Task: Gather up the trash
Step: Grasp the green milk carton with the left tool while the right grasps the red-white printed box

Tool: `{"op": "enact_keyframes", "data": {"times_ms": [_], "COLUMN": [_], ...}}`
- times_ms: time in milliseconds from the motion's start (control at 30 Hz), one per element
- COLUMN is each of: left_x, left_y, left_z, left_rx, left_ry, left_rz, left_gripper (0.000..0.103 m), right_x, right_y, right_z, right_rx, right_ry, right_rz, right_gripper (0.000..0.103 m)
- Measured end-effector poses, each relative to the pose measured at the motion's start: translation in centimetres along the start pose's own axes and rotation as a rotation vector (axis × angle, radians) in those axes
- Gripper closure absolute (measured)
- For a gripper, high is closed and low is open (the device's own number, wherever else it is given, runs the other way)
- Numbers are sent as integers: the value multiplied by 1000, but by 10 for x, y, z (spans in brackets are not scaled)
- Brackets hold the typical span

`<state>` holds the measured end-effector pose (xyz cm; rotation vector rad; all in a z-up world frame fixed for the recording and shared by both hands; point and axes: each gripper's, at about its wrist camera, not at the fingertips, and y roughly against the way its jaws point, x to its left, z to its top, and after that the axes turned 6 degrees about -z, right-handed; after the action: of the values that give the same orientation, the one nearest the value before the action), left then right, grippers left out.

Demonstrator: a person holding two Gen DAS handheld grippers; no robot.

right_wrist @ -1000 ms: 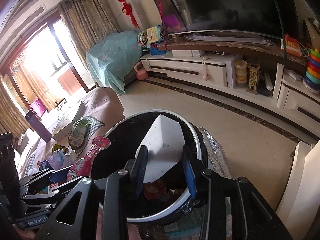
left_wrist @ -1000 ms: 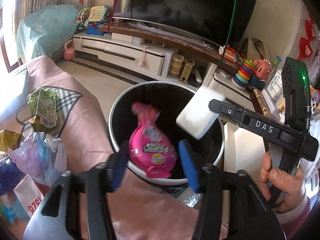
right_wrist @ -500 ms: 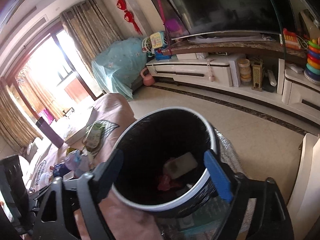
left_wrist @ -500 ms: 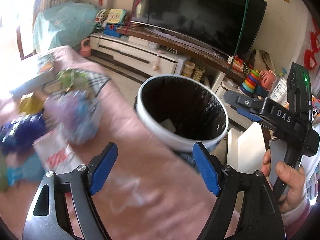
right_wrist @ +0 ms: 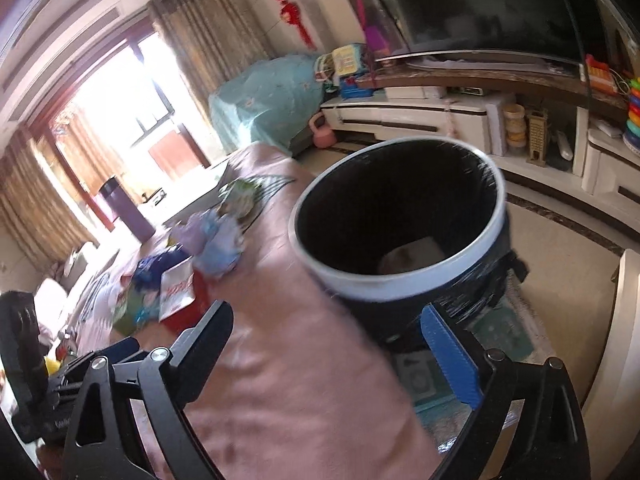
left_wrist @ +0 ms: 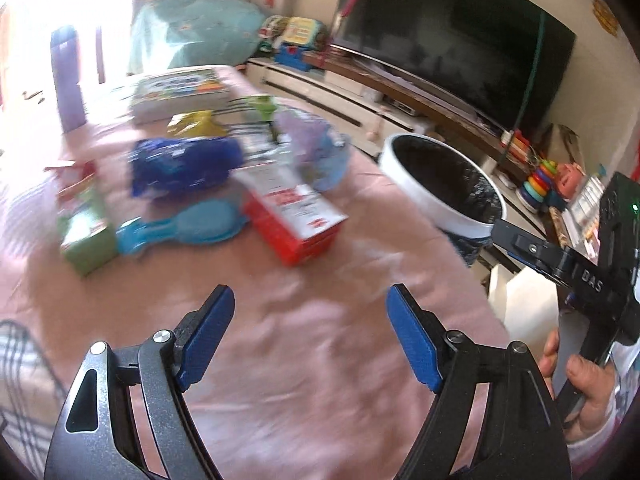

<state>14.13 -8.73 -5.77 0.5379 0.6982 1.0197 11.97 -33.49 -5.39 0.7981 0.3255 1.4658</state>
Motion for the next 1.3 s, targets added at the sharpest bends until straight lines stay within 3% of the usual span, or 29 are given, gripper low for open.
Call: {"op": "enact_keyframes", "data": {"times_ms": [300,733,1033,1300], "left_x": [53,103,132,154], "left_y": [32,44,25,-10], "left_z": [-21,-15,16,39], "left_rx": [-33,-45,-35,-2], "left_ry": [110,217,279,275], "left_rz": [81,163,192,260], "left_gripper": [22,22,22,23], "right_x": [50,115,138,152], "right_y": [-6,-23,-52,-79], "right_z": [-13,-22,-16,-11], "right_rx": [44,74,105,121], "right_ry": [116,288,342,373], "right_rz": [85,157,147,116], "right_gripper": [7,7,8,13]}}
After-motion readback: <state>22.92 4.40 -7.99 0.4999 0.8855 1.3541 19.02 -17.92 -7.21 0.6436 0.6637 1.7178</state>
